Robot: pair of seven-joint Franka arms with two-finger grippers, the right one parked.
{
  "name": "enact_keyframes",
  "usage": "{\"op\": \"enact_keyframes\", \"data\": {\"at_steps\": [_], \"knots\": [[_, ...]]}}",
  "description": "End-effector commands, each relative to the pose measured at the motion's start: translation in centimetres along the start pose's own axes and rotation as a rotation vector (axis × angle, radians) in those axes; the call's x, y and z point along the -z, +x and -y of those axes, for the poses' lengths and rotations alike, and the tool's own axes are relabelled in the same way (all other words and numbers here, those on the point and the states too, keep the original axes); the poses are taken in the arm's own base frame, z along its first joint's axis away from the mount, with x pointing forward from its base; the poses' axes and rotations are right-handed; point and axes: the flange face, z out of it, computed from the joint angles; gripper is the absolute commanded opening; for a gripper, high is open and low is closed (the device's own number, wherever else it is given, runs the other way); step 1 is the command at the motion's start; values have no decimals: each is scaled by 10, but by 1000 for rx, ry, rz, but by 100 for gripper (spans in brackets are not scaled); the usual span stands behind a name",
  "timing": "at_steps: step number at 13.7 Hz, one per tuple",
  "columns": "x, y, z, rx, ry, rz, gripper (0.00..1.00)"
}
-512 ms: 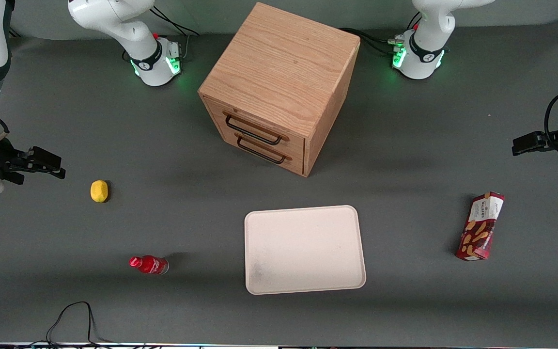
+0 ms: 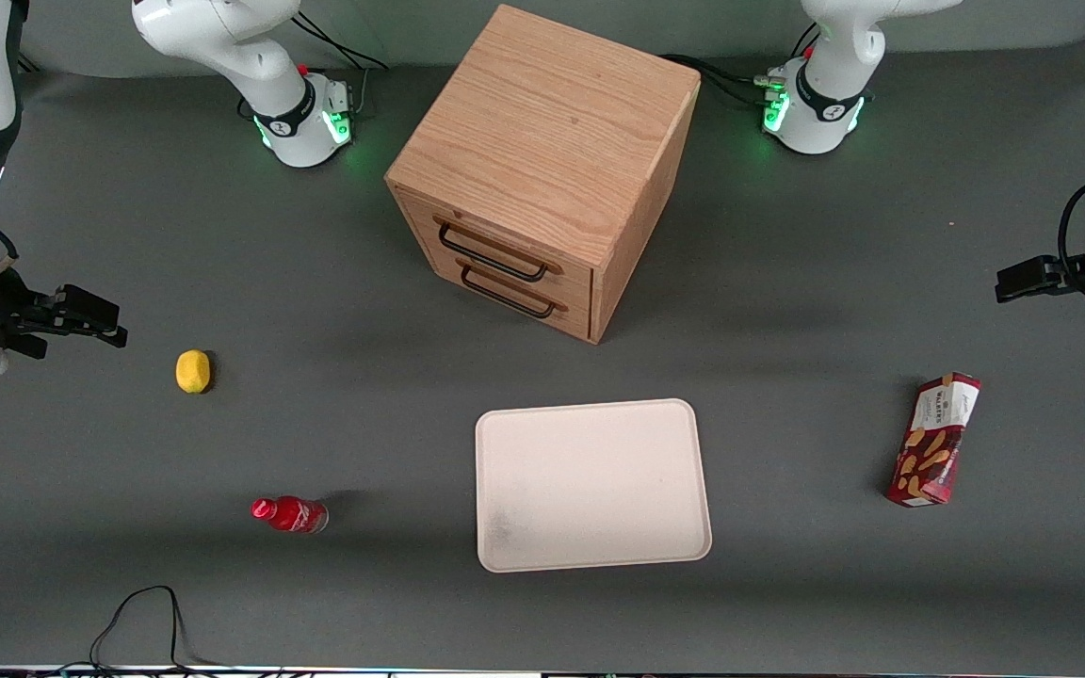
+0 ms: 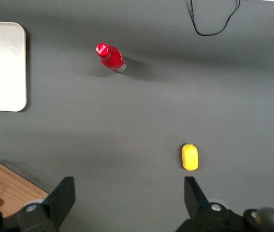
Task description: Place red cookie box on tray
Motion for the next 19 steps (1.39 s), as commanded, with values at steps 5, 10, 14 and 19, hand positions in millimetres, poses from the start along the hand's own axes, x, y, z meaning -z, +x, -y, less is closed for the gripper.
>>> {"op": "enact_keyframes", "data": {"at_steps": [5, 10, 14, 19], "knots": [[-1, 1, 15, -12, 1, 11, 100], [0, 1, 26, -130, -5, 6, 100], [11, 31, 35, -437, 44, -24, 100], [8, 37, 50, -446, 32, -29, 100]]}}
